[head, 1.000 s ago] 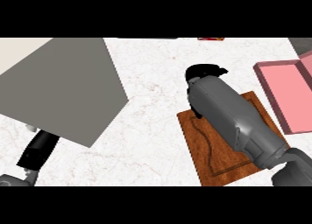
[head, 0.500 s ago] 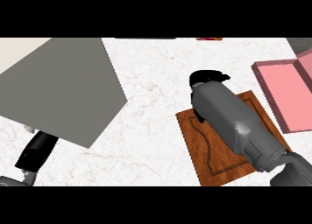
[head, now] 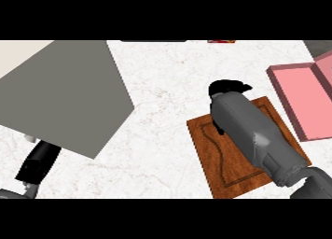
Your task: Pick the squash from the cutting board and place it in the cardboard box
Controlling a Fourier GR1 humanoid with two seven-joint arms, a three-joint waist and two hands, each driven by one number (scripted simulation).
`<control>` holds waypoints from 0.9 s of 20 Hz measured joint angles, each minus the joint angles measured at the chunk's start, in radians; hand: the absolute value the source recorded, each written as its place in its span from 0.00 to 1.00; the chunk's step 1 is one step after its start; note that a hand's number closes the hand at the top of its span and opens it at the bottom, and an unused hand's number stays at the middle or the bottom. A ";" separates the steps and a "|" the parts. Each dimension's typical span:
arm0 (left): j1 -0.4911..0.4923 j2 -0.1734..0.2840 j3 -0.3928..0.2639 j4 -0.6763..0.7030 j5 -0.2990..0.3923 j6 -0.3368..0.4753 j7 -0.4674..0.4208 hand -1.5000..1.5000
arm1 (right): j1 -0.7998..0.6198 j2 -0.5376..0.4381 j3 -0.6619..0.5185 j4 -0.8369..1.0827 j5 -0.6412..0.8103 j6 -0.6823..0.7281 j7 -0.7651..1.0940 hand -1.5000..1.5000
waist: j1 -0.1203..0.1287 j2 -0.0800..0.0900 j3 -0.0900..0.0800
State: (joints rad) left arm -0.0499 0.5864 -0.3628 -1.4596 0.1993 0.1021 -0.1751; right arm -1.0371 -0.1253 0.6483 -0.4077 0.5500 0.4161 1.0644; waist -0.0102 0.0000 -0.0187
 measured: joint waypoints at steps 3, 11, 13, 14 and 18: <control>0.003 0.001 0.001 -0.007 0.000 0.002 0.016 0.50 | 0.022 0.002 -0.004 -0.009 0.005 -0.006 -0.012 1.00 | -0.002 -0.002 -0.002; -0.001 -0.006 0.005 -0.001 -0.006 -0.007 0.009 0.50 | 0.054 -0.009 0.054 -0.074 0.081 -0.003 -0.086 1.00 | 0.002 -0.001 -0.002; -0.002 -0.005 0.005 -0.003 -0.008 -0.011 0.014 0.50 | 0.059 -0.018 0.066 -0.087 0.103 -0.009 -0.098 1.00 | 0.004 0.000 -0.002; -0.004 -0.004 0.004 -0.006 -0.010 -0.011 0.020 0.50 | 0.058 -0.019 0.071 -0.091 0.113 -0.011 -0.104 1.00 | 0.006 0.002 -0.002; -0.006 -0.007 0.004 -0.012 -0.010 -0.009 0.030 0.50 | 0.049 -0.041 0.079 -0.120 0.146 -0.068 -0.157 1.00 | 0.011 0.006 -0.001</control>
State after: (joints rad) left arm -0.0563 0.5795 -0.3587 -1.4711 0.1894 0.0935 -0.1447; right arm -0.9884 -0.1662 0.7276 -0.5278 0.6962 0.3481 0.9072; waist 0.0008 0.0063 -0.0196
